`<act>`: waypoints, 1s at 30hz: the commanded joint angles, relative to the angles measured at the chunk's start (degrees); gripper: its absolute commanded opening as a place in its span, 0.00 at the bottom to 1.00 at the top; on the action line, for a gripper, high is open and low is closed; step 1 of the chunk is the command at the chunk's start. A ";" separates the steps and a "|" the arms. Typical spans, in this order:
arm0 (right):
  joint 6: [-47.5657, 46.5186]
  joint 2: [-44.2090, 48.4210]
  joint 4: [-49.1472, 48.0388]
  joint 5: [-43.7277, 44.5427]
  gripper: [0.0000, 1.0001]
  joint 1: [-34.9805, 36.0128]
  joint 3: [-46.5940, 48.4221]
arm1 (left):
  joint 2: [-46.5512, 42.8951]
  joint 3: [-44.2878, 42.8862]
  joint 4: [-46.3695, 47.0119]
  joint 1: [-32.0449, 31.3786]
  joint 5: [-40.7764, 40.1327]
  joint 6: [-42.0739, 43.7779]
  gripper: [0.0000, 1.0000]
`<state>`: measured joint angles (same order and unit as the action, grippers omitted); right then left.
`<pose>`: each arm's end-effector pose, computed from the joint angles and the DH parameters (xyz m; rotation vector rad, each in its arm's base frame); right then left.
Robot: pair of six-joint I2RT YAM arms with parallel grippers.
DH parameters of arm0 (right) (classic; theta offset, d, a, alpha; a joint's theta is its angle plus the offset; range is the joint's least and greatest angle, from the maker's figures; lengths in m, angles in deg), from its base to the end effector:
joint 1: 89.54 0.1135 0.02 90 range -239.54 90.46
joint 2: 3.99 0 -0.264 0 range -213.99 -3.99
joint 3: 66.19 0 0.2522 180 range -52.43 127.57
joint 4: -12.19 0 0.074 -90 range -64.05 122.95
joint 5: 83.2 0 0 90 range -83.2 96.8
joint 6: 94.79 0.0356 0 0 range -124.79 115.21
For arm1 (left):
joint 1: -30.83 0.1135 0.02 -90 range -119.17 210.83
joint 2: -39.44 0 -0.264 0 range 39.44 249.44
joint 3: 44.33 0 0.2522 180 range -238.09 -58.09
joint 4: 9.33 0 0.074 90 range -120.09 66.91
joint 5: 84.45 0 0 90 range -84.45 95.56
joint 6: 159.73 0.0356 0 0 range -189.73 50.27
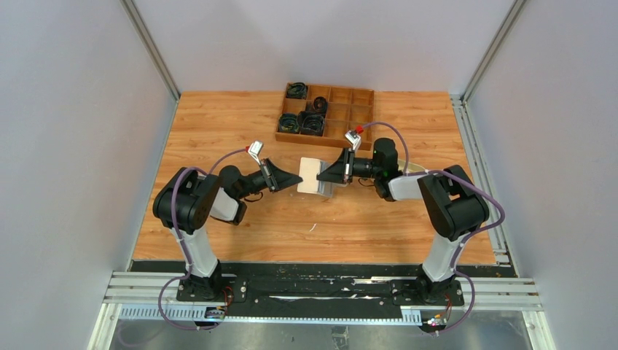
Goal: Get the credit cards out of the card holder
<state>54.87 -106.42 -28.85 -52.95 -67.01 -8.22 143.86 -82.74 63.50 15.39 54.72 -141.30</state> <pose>0.3102 0.1620 0.1892 -0.3416 1.9662 1.8466 0.2674 -0.1018 0.1503 -0.0249 1.7996 -1.7717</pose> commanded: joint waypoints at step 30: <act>-32.37 19.45 58.21 14.17 0.00 -26.26 5.46 | 2.21 2.45 3.06 3.84 4.27 2.70 0.00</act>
<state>23.94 -86.42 22.62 -43.59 -89.70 -4.44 144.08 -81.12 63.48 18.76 56.45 -140.30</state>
